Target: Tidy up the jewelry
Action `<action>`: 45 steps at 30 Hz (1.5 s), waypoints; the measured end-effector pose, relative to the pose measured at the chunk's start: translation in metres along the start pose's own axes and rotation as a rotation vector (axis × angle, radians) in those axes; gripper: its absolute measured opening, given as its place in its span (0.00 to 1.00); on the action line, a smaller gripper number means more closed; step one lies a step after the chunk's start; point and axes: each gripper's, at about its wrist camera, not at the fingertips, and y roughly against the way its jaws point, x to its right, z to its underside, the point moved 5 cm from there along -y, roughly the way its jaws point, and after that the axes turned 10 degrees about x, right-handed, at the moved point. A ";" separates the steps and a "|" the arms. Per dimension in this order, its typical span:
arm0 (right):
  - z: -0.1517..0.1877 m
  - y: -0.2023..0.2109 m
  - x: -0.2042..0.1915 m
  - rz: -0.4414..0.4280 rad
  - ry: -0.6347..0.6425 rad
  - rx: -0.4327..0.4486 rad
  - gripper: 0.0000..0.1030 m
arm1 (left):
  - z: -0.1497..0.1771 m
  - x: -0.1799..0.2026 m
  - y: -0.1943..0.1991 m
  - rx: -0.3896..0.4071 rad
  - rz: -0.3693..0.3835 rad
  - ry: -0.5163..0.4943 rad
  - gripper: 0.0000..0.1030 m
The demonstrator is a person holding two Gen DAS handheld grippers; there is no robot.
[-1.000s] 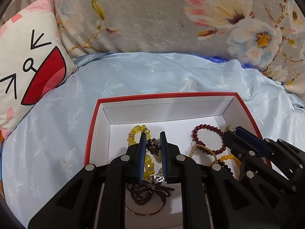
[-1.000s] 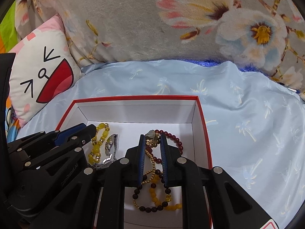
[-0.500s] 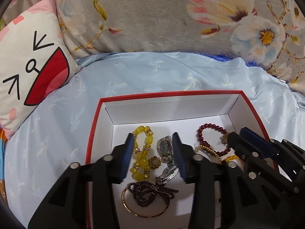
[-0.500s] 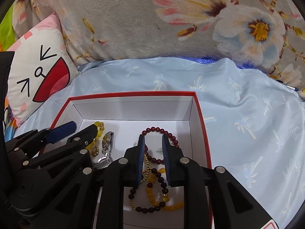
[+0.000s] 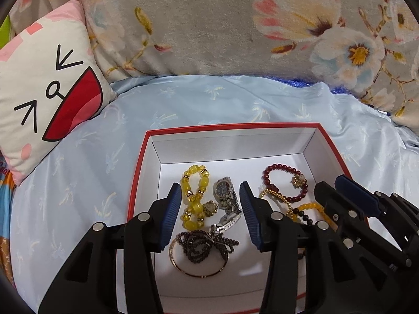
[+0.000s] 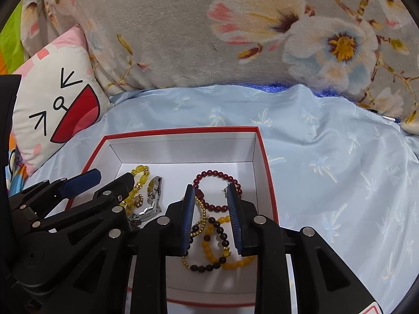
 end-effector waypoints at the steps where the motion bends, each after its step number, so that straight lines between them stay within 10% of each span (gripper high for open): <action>1: 0.001 0.003 0.000 0.001 -0.001 0.002 0.25 | 0.001 0.000 0.003 0.000 0.000 0.002 0.42; 15: 0.027 0.061 -0.004 0.032 0.003 0.011 0.31 | 0.032 0.003 0.058 -0.006 -0.011 0.003 0.43; 35: 0.067 0.102 0.016 0.108 -0.030 -0.020 0.80 | 0.071 -0.013 0.095 -0.019 -0.106 0.013 0.75; 45: 0.079 0.113 0.018 0.131 -0.019 -0.043 0.81 | 0.089 -0.018 0.106 -0.026 -0.133 0.023 0.89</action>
